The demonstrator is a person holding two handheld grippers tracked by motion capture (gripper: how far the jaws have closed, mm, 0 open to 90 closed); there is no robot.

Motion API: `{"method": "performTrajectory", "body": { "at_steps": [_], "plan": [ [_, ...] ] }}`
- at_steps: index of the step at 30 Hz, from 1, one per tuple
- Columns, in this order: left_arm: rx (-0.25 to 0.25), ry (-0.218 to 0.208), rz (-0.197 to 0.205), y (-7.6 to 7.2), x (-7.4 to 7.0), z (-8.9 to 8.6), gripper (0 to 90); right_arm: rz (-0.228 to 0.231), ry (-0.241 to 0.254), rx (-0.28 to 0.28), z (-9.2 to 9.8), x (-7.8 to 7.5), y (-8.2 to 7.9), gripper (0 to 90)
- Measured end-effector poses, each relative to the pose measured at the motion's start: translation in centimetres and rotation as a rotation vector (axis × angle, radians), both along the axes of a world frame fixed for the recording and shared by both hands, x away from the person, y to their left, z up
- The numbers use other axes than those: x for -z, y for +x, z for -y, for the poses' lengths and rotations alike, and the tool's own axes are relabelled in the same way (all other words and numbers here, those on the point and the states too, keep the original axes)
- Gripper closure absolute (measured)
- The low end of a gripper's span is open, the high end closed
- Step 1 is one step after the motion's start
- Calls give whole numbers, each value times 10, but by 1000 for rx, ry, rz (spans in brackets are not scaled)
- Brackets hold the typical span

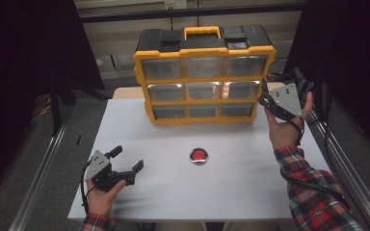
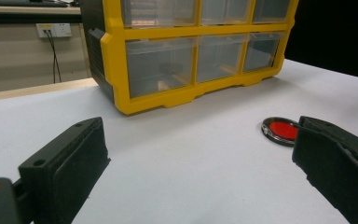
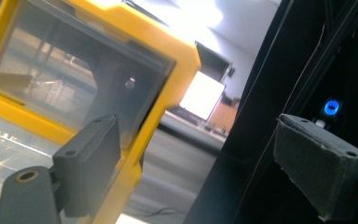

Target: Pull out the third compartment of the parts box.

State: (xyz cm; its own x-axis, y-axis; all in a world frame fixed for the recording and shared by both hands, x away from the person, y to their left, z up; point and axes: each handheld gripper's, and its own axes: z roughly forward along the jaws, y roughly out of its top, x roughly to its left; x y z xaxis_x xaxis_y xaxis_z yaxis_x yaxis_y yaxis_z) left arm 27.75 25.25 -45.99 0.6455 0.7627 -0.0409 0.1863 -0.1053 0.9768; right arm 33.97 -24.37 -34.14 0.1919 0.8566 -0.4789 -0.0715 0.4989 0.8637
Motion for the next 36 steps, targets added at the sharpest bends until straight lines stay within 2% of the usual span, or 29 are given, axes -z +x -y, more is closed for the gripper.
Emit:
{"method": "performTrajectory", "body": {
  "at_steps": [1,2,3,4,5,6,8,9,10,11,13,14,15,16,18,19,21,24,25,26,27,28,29,31,32,33,34,36],
  "plan": [
    [7,-6,-3,0,0,0,31,5,-22,2,-1,-1,0,146],
    [6,-19,-4,0,1,2,31,5,-22,2,-1,-1,0,146],
    [1,-1,-3,0,1,1,31,10,-63,5,-3,-3,1,152],
    [3,-10,-9,0,1,2,31,10,-63,5,-3,-3,1,152],
    [4,-6,-8,0,1,2,31,18,-109,12,-4,-5,2,154],
    [3,-6,-8,0,1,2,31,18,-109,12,-4,-5,2,154],
    [3,-7,-8,0,1,2,31,19,-143,8,-6,-6,3,158],
    [4,2,-7,1,1,0,31,14,-185,3,-8,-7,5,172],
    [4,2,-7,1,1,0,31,13,-195,2,-9,-7,5,175],
    [0,-19,-9,0,1,2,31,13,-209,1,-10,-7,6,182],
    [1,-2,-10,1,1,1,31,14,-228,3,-11,-7,6,187],
    [2,-10,-10,1,1,2,31,17,-279,5,-12,-7,8,205],
    [2,-10,-10,1,1,2,31,17,-279,5,-12,-7,8,205],
    [3,-4,-10,1,1,2,32,24,-316,9,-14,-7,10,213],
    [4,-6,-10,1,1,2,32,21,-328,0,-15,-7,10,224],
    [2,-10,-10,1,1,2,31,33,-380,4,-18,-7,11,239],
    [4,-7,-8,1,1,2,32,45,-421,0,-20,-7,12,259],
    [9,-7,-6,1,1,2,32,41,-451,-2,-23,-8,14,274],
    [4,-7,-9,1,1,2,32,42,-490,1,-25,-9,16,288],
    [4,-7,-9,1,1,2,32,42,-490,1,-25,-9,16,288],
    [5,-8,-9,1,1,2,32,46,-523,4,-27,-10,17,299],
    [7,-10,-9,1,1,2,32,46,-523,4,-27,-10,17,299],
    [7,-9,-9,1,1,2,32,46,-563,10,-28,-11,19,312],
    [6,-10,-10,1,1,2,32,50,-604,17,-29,-12,20,323],
    [5,-9,-10,1,1,2,32,50,-604,17,-29,-12,20,323],
    [5,-10,-9,1,1,2,32,53,-636,19,-30,-13,21,332],
    [9,4,-8,1,1,1,32,53,-636,19,-30,-13,21,332],
    [14,2,-4,1,1,1,32,50,-668,23,-31,-14,23,349]
  ]
}}
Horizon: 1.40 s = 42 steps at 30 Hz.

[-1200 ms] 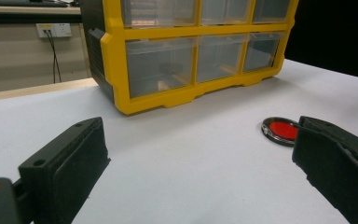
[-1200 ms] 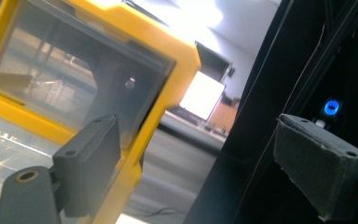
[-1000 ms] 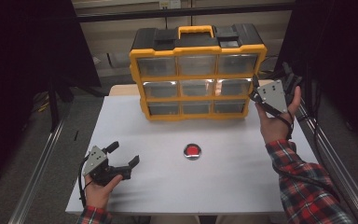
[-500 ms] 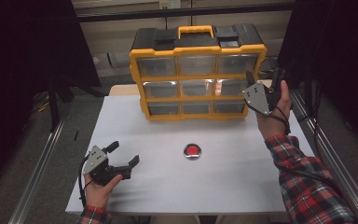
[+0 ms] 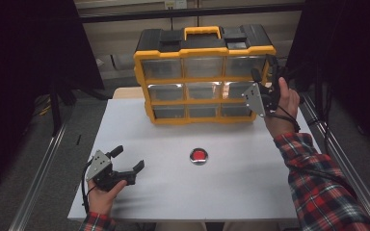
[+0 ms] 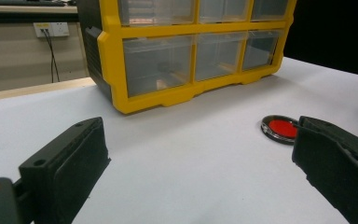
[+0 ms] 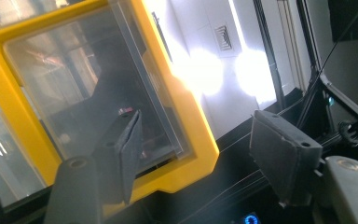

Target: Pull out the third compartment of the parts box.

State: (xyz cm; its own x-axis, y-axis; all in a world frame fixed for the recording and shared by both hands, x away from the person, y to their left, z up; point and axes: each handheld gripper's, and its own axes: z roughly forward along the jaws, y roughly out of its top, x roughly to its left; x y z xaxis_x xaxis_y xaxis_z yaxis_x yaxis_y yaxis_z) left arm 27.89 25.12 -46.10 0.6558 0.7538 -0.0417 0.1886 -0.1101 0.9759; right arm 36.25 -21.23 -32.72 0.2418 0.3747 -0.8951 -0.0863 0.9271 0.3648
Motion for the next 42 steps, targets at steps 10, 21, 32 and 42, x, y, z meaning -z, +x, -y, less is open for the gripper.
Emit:
{"method": "performTrajectory", "body": {
  "at_steps": [10,21,32,42],
  "plan": [
    [2,-1,0,0,0,0,32,-19,-110,36,-1,-1,8,407],
    [7,1,2,0,0,0,32,-32,-197,69,-5,-4,19,468],
    [-1,1,0,0,0,1,32,-58,-239,83,-7,-6,25,549],
    [0,-3,-7,0,1,1,32,-36,-235,89,-6,-15,18,677]
  ]
}}
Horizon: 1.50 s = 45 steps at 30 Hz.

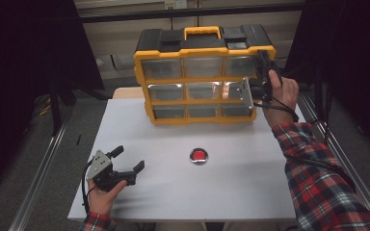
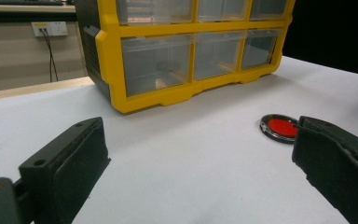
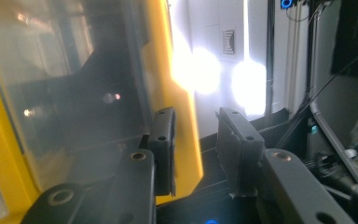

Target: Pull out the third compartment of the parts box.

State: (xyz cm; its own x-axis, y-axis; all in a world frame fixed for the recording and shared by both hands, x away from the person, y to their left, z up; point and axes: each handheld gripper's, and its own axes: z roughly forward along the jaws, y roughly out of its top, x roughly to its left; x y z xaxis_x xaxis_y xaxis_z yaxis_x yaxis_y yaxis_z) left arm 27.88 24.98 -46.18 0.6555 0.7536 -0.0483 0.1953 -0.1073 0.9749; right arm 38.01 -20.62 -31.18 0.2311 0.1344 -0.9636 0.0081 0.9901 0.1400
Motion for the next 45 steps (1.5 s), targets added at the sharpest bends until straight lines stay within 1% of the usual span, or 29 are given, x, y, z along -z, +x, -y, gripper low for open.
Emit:
{"method": "performTrajectory", "body": {
  "at_steps": [1,2,4,6,8,11,12,13,14,15,17,19,20,22,24,25,26,27,29,30,31,33,35,36,37,39,41,42,45],
  "plan": [
    [6,-2,0,0,0,0,32,-13,10,-10,0,-3,-1,664],
    [9,10,4,1,0,-1,32,-13,7,-7,-1,-2,-2,653],
    [9,7,5,1,0,0,32,-27,-6,-13,-2,-2,-2,635],
    [4,4,8,0,-1,0,33,-51,-2,-14,-4,5,2,605],
    [5,3,7,0,0,-1,33,-52,5,-10,-5,8,4,596],
    [3,-4,2,0,0,0,33,-72,-13,-2,-7,13,11,572],
    [8,9,4,0,0,-1,33,-68,-13,6,-7,13,12,572],
    [7,7,4,0,0,-1,33,-68,-13,6,-7,13,12,572],
    [3,-8,3,0,0,0,33,-59,-16,13,-6,13,13,578],
    [4,7,8,1,0,-1,33,-41,7,26,-7,11,12,630],
    [5,2,4,1,0,-1,33,-39,1,30,-7,9,12,634],
    [4,-3,1,0,0,0,33,-54,-2,32,-6,5,12,635],
    [-1,-1,2,0,0,0,33,-56,-9,31,-6,5,12,651],
    [4,-2,3,0,0,-1,33,-62,6,32,-6,7,10,707],
    [2,-2,3,0,0,-1,33,-68,-17,32,-6,7,8,732],
    [2,3,7,0,0,-1,33,-68,6,27,-6,9,5,744],
    [2,3,7,0,0,-1,33,-68,6,27,-6,9,5,744],
    [1,4,7,0,0,-1,33,-73,-17,29,-6,7,4,745],
    [3,5,8,0,-1,-1,33,-79,-4,23,-6,8,2,754],
    [3,4,9,0,-1,-1,33,-84,-21,23,-5,6,0,762],
    [3,4,9,0,-1,-1,34,-83,-13,25,-5,7,-1,771],
    [3,4,10,0,-1,-1,34,-93,-30,23,-5,5,-3,772],
    [4,7,11,0,-1,-1,34,-85,-14,23,-6,7,-5,775],
    [-2,8,10,0,-1,-1,34,-86,-14,25,-6,7,-6,776],
    [-3,-1,9,0,-1,-1,34,-90,-30,18,-6,6,-8,782],
    [-3,-1,9,0,-1,-1,34,-91,-16,20,-6,6,-11,784],
    [-2,-2,9,0,-1,-1,34,-90,-23,22,-6,6,-13,786],
    [-1,0,11,0,-1,-1,34,-92,-43,19,-6,5,-14,788],
    [1,9,13,0,-1,-1,34,-91,-24,19,-6,6,-16,791]
  ]
}}
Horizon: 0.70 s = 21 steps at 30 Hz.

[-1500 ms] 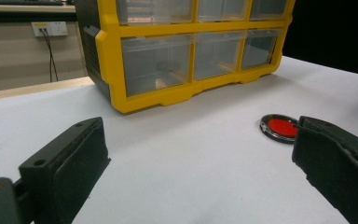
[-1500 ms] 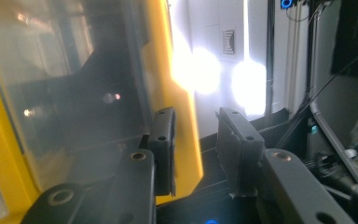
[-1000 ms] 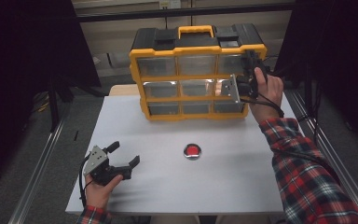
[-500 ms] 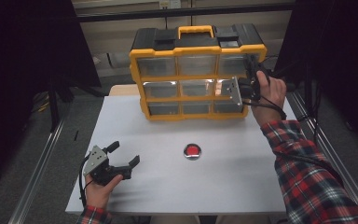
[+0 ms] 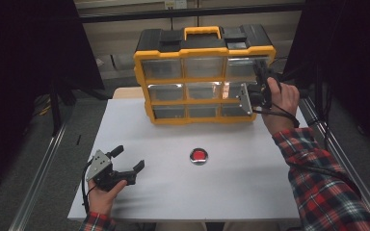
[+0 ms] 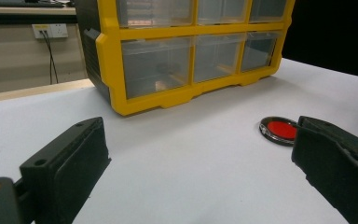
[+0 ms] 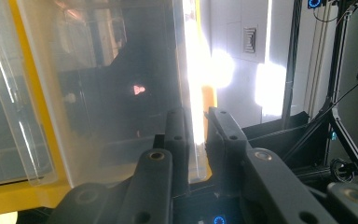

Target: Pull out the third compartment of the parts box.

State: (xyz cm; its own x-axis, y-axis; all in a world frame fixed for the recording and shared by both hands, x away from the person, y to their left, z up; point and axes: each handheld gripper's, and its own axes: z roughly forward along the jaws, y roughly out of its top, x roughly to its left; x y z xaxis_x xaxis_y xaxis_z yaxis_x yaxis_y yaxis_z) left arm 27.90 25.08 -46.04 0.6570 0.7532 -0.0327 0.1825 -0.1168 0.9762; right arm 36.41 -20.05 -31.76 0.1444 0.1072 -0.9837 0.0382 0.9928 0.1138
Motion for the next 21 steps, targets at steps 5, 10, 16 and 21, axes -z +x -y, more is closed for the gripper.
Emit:
{"method": "performTrajectory", "body": {
  "at_steps": [5,10,16,21],
  "plan": [
    [0,1,1,0,0,0,35,-4,3,-5,0,-1,-5,799],
    [2,-10,1,0,0,1,36,-11,-13,-7,-1,-2,-9,806],
    [1,-10,1,0,0,1,36,2,-24,4,-2,0,-15,811],
    [2,-11,1,0,0,1,36,1,-17,5,-3,0,-18,817]
  ]
}}
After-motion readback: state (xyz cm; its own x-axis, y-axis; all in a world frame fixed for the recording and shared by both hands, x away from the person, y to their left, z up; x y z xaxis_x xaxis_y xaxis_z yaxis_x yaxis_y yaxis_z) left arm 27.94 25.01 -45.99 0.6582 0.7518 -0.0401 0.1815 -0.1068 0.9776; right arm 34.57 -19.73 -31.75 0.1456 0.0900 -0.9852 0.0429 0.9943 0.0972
